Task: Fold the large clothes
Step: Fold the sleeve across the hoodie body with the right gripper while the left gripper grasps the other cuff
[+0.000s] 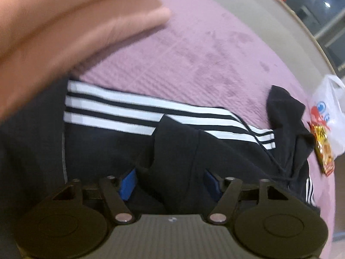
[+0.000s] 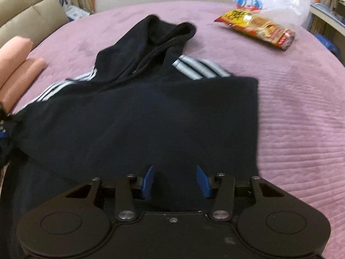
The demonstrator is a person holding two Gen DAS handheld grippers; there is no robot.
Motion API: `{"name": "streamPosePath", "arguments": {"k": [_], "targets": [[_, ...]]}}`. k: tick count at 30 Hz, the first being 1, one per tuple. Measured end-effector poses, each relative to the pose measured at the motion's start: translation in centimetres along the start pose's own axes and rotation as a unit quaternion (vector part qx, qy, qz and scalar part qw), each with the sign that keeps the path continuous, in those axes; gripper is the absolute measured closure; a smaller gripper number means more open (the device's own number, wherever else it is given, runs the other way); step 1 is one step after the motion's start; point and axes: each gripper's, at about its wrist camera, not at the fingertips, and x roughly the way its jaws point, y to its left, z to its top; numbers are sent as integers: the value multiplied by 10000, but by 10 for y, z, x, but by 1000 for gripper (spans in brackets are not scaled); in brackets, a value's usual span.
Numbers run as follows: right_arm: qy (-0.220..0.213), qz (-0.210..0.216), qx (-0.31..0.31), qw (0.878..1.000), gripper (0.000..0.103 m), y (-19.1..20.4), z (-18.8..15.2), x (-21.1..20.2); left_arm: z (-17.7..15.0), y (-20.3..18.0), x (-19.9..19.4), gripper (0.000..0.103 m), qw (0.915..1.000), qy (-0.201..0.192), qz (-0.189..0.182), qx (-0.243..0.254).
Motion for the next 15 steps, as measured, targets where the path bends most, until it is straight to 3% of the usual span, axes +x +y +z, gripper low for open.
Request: {"name": "streamPosePath", "arguments": {"k": [2, 3, 4, 6, 7, 10, 12, 13, 15], "targets": [[-3, -25, -133, 9999, 46, 6, -2, 6, 0, -2, 5, 60, 9999, -98, -25, 101], [-9, -29, -163, 9999, 48, 7, -3, 7, 1, -5, 7, 85, 9998, -76, 18, 200], [1, -26, -183, 9998, 53, 8, -1, 10, 1, -7, 9, 93, 9995, -59, 25, 304], [6, -52, -183, 9998, 73, 9, 4, 9, -1, -16, -2, 94, 9980, -340, -19, 534], [-47, -78, -150, 9998, 76, 8, 9, 5, -2, -23, -13, 94, 9960, -525, -128, 718], [-415, -41, -108, 9991, 78, 9, 23, -11, 1, -38, -49, 94, 9877, -1053, -607, 985], [-530, -77, -109, 9985, 78, 14, 29, -15, 4, -42, -63, 94, 9831, -1310, -590, 1130], [-495, -85, -82, 9987, 78, 16, 30, -12, 5, -42, -61, 93, 9841, -1267, -448, 1160], [-241, -129, 7, 9996, 78, 20, 28, 5, 4, -33, -36, 89, 9895, -825, -124, 1183]]}}
